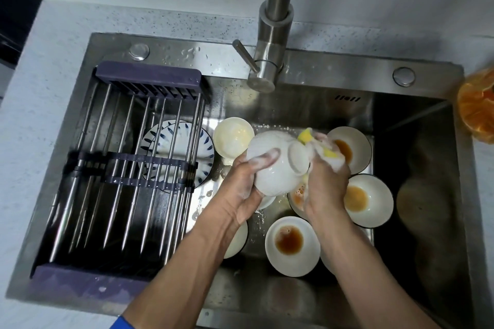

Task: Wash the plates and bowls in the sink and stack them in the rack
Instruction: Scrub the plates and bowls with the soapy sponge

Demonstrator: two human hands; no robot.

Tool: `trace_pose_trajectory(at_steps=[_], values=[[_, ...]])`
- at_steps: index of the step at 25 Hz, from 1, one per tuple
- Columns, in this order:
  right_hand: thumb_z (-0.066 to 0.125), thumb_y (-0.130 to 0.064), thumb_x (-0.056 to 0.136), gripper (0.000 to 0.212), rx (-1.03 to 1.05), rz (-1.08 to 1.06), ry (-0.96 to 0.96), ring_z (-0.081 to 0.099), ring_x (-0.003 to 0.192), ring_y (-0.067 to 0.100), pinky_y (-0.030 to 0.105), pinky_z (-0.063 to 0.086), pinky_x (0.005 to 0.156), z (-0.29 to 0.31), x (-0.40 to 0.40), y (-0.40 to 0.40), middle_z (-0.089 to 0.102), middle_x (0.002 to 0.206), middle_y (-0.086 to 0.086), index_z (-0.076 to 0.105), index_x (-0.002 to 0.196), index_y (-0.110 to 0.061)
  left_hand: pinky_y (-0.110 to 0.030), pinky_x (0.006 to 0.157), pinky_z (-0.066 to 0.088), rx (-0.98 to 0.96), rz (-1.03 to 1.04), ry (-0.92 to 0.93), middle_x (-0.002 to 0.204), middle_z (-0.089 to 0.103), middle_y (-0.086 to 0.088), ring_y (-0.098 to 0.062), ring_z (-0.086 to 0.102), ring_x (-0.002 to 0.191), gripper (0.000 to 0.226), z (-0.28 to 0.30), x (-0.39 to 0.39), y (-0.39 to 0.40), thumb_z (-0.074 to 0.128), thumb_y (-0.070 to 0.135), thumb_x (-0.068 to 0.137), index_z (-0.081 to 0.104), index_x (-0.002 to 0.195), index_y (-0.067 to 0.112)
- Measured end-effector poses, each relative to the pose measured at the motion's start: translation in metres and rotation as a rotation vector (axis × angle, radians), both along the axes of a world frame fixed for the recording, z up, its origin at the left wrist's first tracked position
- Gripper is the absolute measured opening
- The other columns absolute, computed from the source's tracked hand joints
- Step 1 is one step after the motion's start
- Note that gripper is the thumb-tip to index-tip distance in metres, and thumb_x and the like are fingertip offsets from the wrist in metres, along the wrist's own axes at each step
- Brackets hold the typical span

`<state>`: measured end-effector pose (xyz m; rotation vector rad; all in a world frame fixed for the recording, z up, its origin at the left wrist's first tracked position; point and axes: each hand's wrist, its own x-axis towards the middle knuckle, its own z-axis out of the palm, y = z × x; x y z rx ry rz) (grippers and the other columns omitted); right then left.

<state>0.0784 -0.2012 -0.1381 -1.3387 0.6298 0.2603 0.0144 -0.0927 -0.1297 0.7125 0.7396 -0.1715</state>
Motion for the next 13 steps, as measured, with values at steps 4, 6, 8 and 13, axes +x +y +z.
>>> trace_pose_trajectory(at_steps=[4, 6, 8, 13], values=[[0.061, -0.040, 0.081, 0.016, -0.183, 0.623, -0.132, 0.067, 0.088, 0.015, 0.037, 0.050, 0.087, 0.030, 0.026, 0.015, 0.074, 0.089, -0.008, 0.075, 0.082, -0.033, -0.046, 0.088, 0.057, 0.231, -0.015, 0.021, 0.102, 0.075, -0.012, -0.027, 0.071, 0.094, 0.054, -0.008, 0.006, -0.003, 0.079, 0.015, 0.063, 0.068, 0.114, 0.005], [0.060, -0.035, 0.075, 0.012, -0.333, 0.796, -0.342, 0.065, 0.104, 0.018, 0.041, 0.051, 0.089, 0.025, 0.016, 0.019, 0.069, 0.106, -0.009, 0.065, 0.083, -0.029, -0.036, 0.078, 0.059, 0.233, 0.043, -0.011, 0.095, 0.076, -0.008, -0.022, 0.071, 0.086, 0.039, -0.009, 0.006, -0.002, 0.064, 0.003, 0.070, 0.069, 0.108, 0.008], [0.060, -0.020, 0.075, 0.011, -0.388, 0.843, -0.418, 0.062, 0.110, 0.016, 0.042, 0.052, 0.091, 0.016, 0.009, 0.020, 0.065, 0.113, -0.016, 0.059, 0.084, -0.025, -0.031, 0.076, 0.058, 0.242, 0.033, -0.033, 0.092, 0.076, -0.006, -0.021, 0.071, 0.086, 0.038, -0.008, 0.004, -0.008, 0.057, -0.009, 0.075, 0.067, 0.108, 0.008], [0.052, -0.022, 0.083, 0.012, -0.477, 0.809, -0.533, 0.060, 0.099, 0.014, 0.036, 0.049, 0.082, 0.008, 0.010, 0.004, 0.063, 0.106, -0.005, 0.055, 0.094, -0.027, -0.035, 0.083, 0.055, 0.241, -0.001, -0.048, 0.093, 0.076, -0.005, -0.022, 0.070, 0.089, 0.032, -0.010, 0.005, -0.012, 0.057, -0.009, 0.082, 0.069, 0.101, 0.014]])
